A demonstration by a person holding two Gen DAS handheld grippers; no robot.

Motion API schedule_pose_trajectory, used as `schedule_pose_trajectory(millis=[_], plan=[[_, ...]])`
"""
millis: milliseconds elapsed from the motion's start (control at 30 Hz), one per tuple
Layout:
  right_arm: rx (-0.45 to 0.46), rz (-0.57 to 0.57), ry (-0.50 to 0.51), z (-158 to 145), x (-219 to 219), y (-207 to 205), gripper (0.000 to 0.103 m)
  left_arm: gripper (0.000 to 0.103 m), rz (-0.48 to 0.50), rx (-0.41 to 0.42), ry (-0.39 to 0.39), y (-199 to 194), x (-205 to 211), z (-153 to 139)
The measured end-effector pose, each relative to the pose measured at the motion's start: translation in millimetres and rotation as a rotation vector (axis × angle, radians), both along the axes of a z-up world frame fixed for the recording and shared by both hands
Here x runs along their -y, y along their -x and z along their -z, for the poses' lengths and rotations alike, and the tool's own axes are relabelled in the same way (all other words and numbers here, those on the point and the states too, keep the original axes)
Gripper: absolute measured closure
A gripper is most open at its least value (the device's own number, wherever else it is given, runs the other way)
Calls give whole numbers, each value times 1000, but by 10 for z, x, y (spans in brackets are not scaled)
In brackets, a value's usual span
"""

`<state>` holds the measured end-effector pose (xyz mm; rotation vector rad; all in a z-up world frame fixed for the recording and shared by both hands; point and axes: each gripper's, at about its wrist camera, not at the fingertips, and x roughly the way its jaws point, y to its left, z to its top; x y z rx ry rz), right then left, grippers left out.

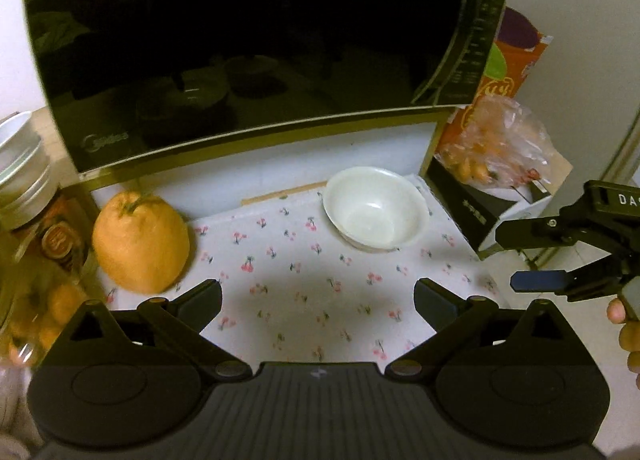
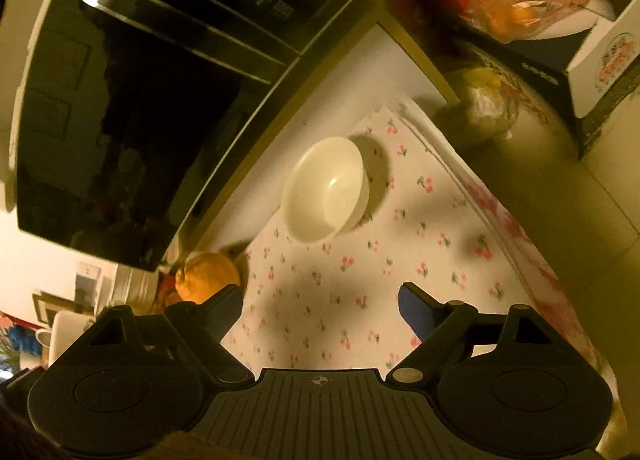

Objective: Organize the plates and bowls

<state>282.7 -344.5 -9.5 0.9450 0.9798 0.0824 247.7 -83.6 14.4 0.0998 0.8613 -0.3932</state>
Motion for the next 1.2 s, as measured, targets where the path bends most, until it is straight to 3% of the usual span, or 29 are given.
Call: schedule_pose_trajectory(millis=[300,567,733,900,1033,1200], plan=[[74,-30,-92,291,142,-397,16,2,114,1,51,-473,182,255],[101,5,-93,592,281,-581,17,15,148,-30,117,-761,289,458],[104,6,-110,728,294,-661,37,35,131,-35,129,-854,291,545],[116,16,-102,787,289,-689,58,46,103,-41,150,-921,298,601],[111,30,-103,842,304,-720,67,57,88,-50,151,-959,316,646],[107,36,-96,876,300,-722,75,62,76,-50,151,-974,328,660]])
